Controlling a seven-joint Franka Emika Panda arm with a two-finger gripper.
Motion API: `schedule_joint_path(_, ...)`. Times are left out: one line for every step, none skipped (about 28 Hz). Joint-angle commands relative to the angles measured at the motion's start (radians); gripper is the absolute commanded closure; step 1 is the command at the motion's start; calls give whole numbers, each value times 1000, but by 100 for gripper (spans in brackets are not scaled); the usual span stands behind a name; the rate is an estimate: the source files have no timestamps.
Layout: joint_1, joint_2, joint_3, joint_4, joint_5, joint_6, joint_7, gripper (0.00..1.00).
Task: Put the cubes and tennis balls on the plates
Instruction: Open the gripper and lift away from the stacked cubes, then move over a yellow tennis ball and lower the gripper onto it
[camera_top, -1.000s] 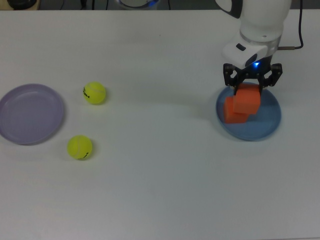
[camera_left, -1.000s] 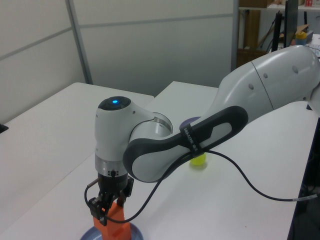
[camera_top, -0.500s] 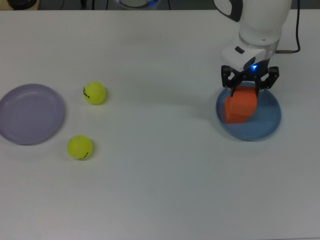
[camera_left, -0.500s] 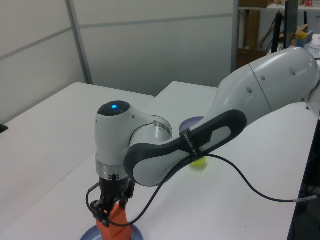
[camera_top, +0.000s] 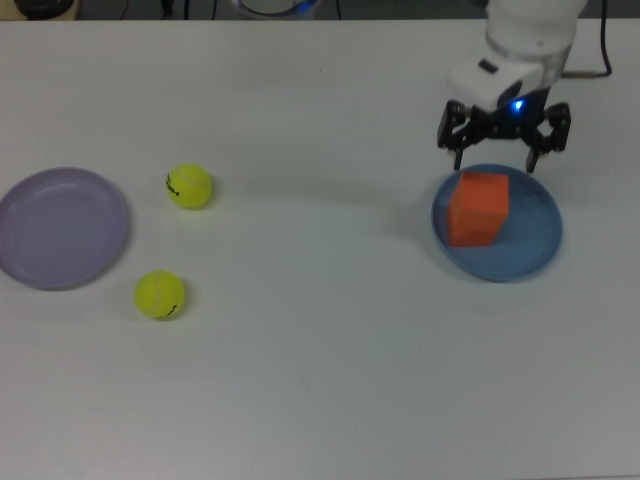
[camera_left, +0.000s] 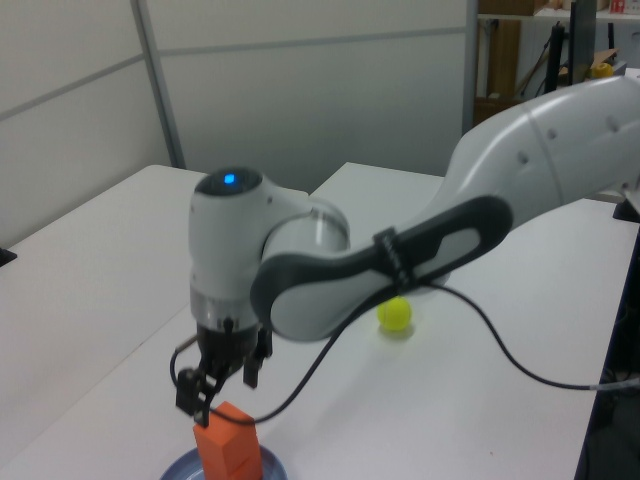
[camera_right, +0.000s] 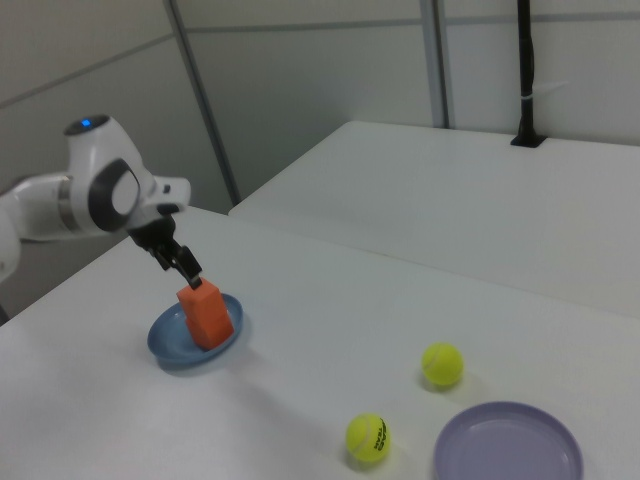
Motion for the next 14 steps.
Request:
schedule_joint_path(-21, -108, -16, -24, -3, -98, 15, 0)
schedule_joint_path(-38, -117, -16, -24, 1, -111, 10, 0)
schedule_joint_path(-77, -131, -16, -26, 10, -134, 6, 0)
schedule_joint_path(-96, -136, -16, -27, 12, -140, 4, 0)
schedule_joint_path(-114, -139, -17, -29, 14, -146, 4, 0)
schedule_joint_path(-133, -145, -17, -30, 14, -149, 3, 0)
schedule_joint_path(-153, -151, -17, -33, 14, -149, 1, 0)
schedule_joint_path(-194, -157, -22, -47, 14, -149, -11, 0)
schedule_joint_path(-211, -159, -25, -56, 14, -149, -22, 0)
schedule_joint_path(-225, -163, -26, -66, 14, -149, -34, 0)
schedule_joint_path(-239, -169, -31, -79, 14, -149, -46, 0)
schedule_joint_path(-246, -177, -41, -104, 14, -149, -59, 0)
schedule_joint_path(-251, -185, -58, -127, 14, -146, -69, 0)
schedule_joint_path(-251, -198, -103, -159, 15, -140, -95, 0)
